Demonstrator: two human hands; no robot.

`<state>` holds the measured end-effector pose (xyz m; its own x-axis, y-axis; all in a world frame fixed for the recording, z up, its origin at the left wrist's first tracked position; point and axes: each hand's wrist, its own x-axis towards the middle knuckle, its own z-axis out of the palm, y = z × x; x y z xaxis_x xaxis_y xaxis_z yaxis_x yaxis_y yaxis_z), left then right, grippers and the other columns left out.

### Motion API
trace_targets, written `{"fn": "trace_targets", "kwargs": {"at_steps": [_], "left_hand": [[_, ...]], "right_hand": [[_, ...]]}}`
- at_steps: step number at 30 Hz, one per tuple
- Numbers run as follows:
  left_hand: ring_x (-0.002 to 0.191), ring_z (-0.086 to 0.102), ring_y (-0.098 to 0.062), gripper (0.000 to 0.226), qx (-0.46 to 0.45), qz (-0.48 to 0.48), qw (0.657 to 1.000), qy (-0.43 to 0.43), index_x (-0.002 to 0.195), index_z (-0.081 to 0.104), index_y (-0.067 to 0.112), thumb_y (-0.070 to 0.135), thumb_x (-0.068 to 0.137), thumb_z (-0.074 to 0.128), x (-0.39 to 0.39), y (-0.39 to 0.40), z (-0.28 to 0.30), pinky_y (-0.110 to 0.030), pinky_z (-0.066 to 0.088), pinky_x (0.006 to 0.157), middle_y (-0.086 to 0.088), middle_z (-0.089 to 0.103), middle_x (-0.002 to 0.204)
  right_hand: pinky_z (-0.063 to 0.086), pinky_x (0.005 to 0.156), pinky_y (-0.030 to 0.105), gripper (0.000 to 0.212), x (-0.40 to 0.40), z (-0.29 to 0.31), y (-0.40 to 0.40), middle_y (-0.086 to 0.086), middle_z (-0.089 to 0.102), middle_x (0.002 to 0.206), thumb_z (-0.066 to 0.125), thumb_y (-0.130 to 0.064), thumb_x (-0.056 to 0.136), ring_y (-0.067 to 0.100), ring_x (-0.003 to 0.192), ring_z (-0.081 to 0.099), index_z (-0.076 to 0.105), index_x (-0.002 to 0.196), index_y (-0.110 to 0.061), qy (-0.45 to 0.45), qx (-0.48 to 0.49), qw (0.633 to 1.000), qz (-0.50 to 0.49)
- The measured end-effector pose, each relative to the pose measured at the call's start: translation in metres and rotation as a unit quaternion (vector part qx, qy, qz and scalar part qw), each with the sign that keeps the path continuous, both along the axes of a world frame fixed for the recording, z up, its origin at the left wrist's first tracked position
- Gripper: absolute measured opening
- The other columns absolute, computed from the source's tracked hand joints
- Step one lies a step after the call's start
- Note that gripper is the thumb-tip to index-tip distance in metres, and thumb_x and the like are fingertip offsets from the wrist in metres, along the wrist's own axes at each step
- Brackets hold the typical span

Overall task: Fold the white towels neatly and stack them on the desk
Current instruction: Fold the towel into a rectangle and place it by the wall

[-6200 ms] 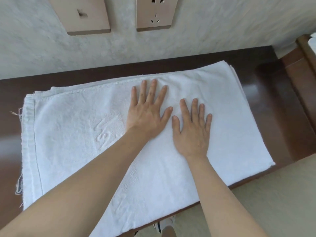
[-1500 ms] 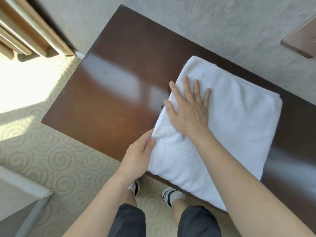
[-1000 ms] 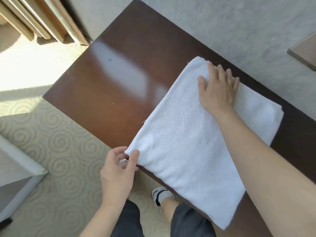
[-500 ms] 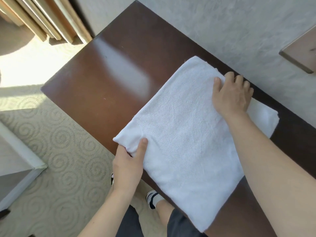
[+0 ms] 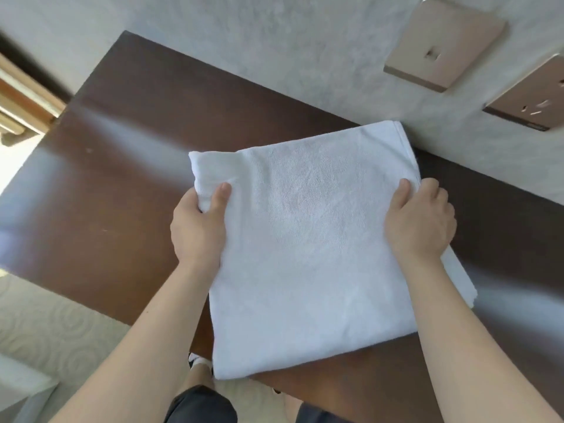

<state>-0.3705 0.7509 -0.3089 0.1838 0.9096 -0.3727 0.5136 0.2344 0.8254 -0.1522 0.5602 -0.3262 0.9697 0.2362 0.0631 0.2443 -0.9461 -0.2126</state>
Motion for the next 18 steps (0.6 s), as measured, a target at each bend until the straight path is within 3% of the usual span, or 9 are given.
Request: {"fn": "trace_targets", "kwargs": {"at_steps": [3, 7, 10, 12, 15, 17, 18], "left_hand": [[0.064, 0.053, -0.016, 0.050, 0.031, -0.049, 0.998, -0.004, 0.089, 0.059, 0.005, 0.055, 0.087, 0.065, 0.035, 0.016, 0.000, -0.040, 0.046, 0.061, -0.006, 0.062, 0.074], [0.055, 0.044, -0.003, 0.033, 0.082, -0.117, 0.990, 0.004, 0.077, 0.056, 0.015, 0.044, 0.088, 0.069, 0.078, 0.031, 0.003, -0.015, 0.034, 0.050, 0.013, 0.053, 0.065], [0.050, 0.035, -0.006, 0.041, 0.115, -0.184, 0.976, -0.014, 0.057, 0.042, 0.026, 0.033, 0.088, 0.068, 0.101, 0.039, 0.003, -0.015, 0.027, 0.046, 0.014, 0.037, 0.050], [0.055, 0.031, -0.008, 0.042, 0.148, -0.224, 0.963, -0.008, 0.058, 0.039, 0.021, 0.034, 0.088, 0.067, 0.110, 0.046, 0.001, -0.017, 0.025, 0.049, 0.011, 0.034, 0.055], [0.075, 0.045, -0.013, 0.031, 0.216, -0.257, 0.942, 0.023, 0.069, 0.053, 0.015, 0.034, 0.090, 0.066, 0.113, 0.055, -0.008, -0.007, 0.030, 0.061, 0.008, 0.046, 0.076], [0.101, 0.050, -0.016, 0.018, 0.229, -0.263, 0.937, 0.022, 0.094, 0.070, 0.016, 0.034, 0.092, 0.066, 0.110, 0.057, -0.010, -0.002, 0.029, 0.077, 0.008, 0.050, 0.102], [0.109, 0.046, -0.017, 0.026, 0.245, -0.261, 0.933, 0.020, 0.112, 0.070, 0.020, 0.036, 0.092, 0.066, 0.108, 0.057, -0.008, -0.005, 0.029, 0.087, 0.006, 0.047, 0.111]], "right_hand": [[0.041, 0.081, 0.050, 0.046, -0.015, -0.001, -0.020, 0.027, 0.058, 0.118, 0.037, -0.039, 0.106, 0.047, 0.102, 0.056, 0.051, 0.122, 0.002, 0.001, 0.023, 0.997, -0.078], [0.041, 0.085, 0.050, 0.048, -0.042, -0.003, -0.030, 0.026, 0.057, 0.121, 0.040, -0.033, 0.105, 0.046, 0.097, 0.056, 0.044, 0.141, -0.002, -0.019, 0.038, 0.988, -0.150], [0.043, 0.085, 0.051, 0.055, -0.061, -0.004, -0.031, 0.025, 0.058, 0.118, 0.043, -0.031, 0.105, 0.045, 0.092, 0.057, 0.029, 0.154, -0.011, -0.036, 0.058, 0.980, -0.188], [0.043, 0.085, 0.051, 0.058, -0.069, -0.004, -0.030, 0.024, 0.057, 0.116, 0.045, -0.029, 0.104, 0.044, 0.094, 0.056, 0.025, 0.156, -0.014, -0.044, 0.065, 0.975, -0.207], [0.041, 0.086, 0.049, 0.058, -0.073, -0.003, -0.028, 0.022, 0.054, 0.112, 0.047, -0.026, 0.103, 0.039, 0.094, 0.053, 0.025, 0.156, -0.018, -0.046, 0.059, 0.974, -0.212], [0.039, 0.089, 0.048, 0.058, -0.074, -0.001, -0.027, 0.021, 0.052, 0.114, 0.050, -0.026, 0.102, 0.038, 0.099, 0.051, 0.028, 0.154, -0.017, -0.043, 0.069, 0.973, -0.218], [0.038, 0.091, 0.048, 0.057, -0.075, 0.001, -0.028, 0.020, 0.052, 0.117, 0.052, -0.026, 0.101, 0.038, 0.102, 0.050, 0.030, 0.153, -0.016, -0.048, 0.072, 0.972, -0.219]]}}
